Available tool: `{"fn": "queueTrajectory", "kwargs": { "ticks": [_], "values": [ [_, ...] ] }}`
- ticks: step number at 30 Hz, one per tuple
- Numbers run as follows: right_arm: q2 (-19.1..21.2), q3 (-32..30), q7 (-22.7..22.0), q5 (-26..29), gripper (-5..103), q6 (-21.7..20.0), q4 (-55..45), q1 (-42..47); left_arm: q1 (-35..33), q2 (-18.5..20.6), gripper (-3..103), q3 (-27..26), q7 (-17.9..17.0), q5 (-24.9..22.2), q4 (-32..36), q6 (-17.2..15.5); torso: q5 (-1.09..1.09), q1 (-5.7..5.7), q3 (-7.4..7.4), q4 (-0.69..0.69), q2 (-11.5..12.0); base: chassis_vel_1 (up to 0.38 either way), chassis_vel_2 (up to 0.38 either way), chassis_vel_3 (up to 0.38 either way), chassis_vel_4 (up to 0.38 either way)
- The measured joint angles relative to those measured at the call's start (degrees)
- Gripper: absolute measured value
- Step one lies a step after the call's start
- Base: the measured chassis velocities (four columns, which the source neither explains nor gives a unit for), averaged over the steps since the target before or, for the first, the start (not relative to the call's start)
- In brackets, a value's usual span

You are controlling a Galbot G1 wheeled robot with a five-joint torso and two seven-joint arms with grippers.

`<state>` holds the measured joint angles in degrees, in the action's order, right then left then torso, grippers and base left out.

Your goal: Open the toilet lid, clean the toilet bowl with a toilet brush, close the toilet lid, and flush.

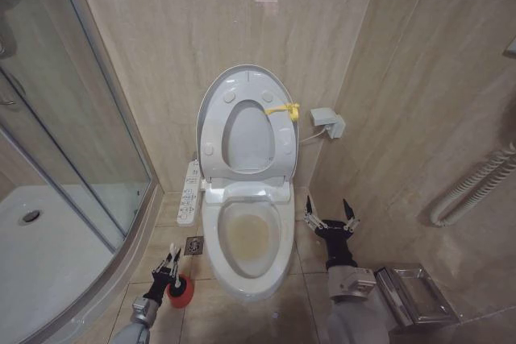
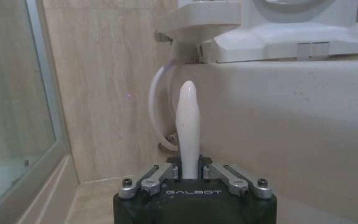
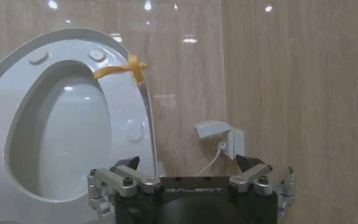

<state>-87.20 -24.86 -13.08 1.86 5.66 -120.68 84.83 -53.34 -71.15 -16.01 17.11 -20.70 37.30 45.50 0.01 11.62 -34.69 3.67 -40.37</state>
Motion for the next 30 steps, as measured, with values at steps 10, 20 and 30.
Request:
{"fn": "queueTrajectory", "kwargs": {
  "ticks": [10, 20, 30],
  "values": [
    [0.00, 0.00, 0.00, 0.00, 100, 0.00, 0.00, 0.00, 0.20, 0.28, 17, -0.37, 0.58, 0.39, -0.04, -0.17, -0.02, 0.00, 0.00, 0.00, 0.00, 0.000, 0.000, 0.000, 0.000],
    [0.00, 0.00, 0.00, 0.00, 100, 0.00, 0.00, 0.00, -0.30, 1.10, 17, -1.39, -0.30, 1.99, 0.68, -0.17, -0.02, 0.00, 0.00, 0.00, 0.00, 0.000, 0.000, 0.000, 0.000],
    [0.00, 0.00, 0.00, 0.00, 100, 0.00, 0.00, 0.00, -4.77, 1.12, 22, -1.55, -6.81, 3.09, 7.97, -3.57, 0.00, 0.00, 0.00, 0.00, 0.00, 0.000, 0.000, 0.000, 0.000]
  ]
}}
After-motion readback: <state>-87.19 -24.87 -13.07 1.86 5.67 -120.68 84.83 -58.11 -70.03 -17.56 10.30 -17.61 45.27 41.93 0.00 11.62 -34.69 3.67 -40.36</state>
